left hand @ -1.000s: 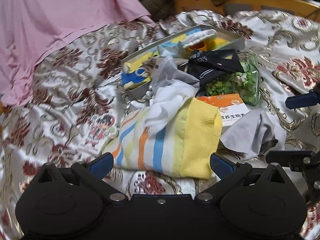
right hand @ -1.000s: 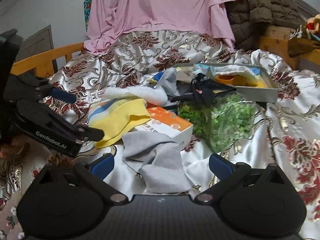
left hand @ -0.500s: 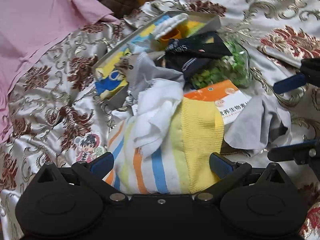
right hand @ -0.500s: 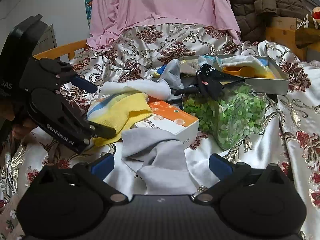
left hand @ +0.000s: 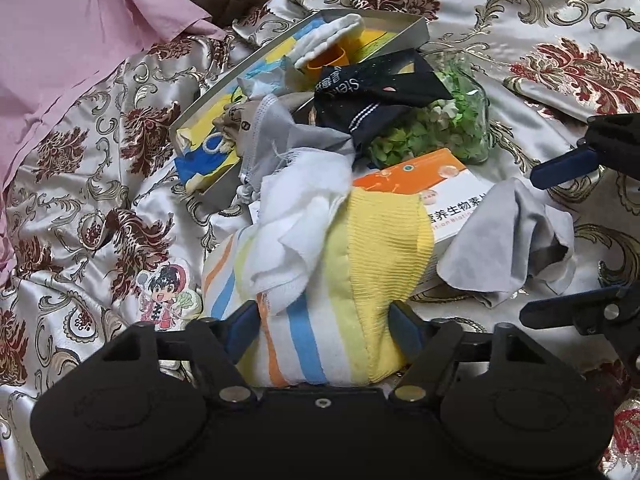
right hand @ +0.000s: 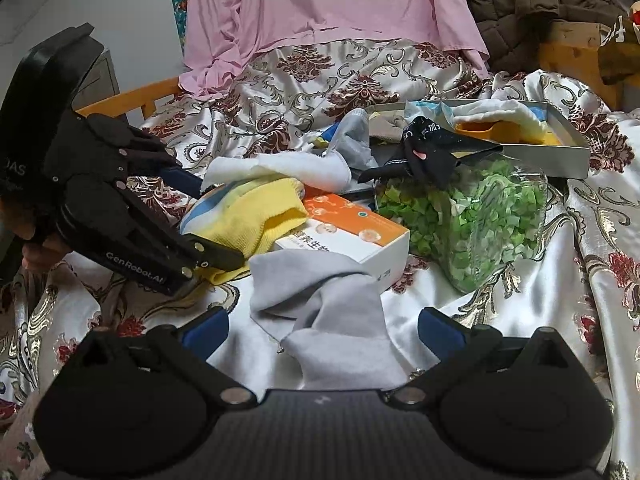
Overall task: Organize soft objects
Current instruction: 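Close left gripper on yellow striped towel while right gripper grasps grey sock, then carry towel and sock in both grippers over the painted tray, lowering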
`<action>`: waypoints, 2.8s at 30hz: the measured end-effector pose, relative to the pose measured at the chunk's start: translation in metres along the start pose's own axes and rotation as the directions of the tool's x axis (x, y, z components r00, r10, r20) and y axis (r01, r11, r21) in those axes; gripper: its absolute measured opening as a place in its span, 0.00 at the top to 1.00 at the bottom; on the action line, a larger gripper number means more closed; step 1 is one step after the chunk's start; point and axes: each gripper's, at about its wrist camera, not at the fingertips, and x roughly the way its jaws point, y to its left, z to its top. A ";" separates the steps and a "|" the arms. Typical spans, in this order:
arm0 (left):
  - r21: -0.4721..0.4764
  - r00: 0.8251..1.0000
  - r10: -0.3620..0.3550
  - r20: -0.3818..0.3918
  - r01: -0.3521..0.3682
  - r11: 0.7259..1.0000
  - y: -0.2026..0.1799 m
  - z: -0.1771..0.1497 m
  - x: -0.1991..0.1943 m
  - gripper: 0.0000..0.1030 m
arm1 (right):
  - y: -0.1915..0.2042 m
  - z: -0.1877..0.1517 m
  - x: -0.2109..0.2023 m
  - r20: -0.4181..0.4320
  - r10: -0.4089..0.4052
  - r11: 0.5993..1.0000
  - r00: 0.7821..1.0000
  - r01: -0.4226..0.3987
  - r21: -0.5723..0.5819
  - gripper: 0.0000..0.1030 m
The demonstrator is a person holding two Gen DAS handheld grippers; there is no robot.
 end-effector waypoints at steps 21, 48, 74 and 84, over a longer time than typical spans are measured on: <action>-0.090 0.995 -0.033 -0.096 0.024 0.996 -0.018 -0.006 -0.031 0.76 | -0.003 0.000 0.002 -0.009 -0.017 1.000 1.000 0.017 0.016 0.13; -0.191 0.990 -0.026 -0.137 -0.001 0.982 -0.035 -0.010 -0.035 0.77 | 0.004 -0.005 -0.004 -0.034 -0.045 0.999 0.998 0.044 -0.019 0.69; -0.561 0.984 -0.134 0.115 0.175 0.809 0.016 0.021 -0.099 0.95 | -0.021 0.020 -0.053 0.183 -0.130 0.990 0.974 0.119 0.073 0.77; -0.620 0.997 -0.067 -0.026 0.036 0.784 0.049 -0.018 -0.085 0.95 | -0.016 0.020 -0.047 0.176 -0.109 0.993 0.978 0.100 0.056 0.77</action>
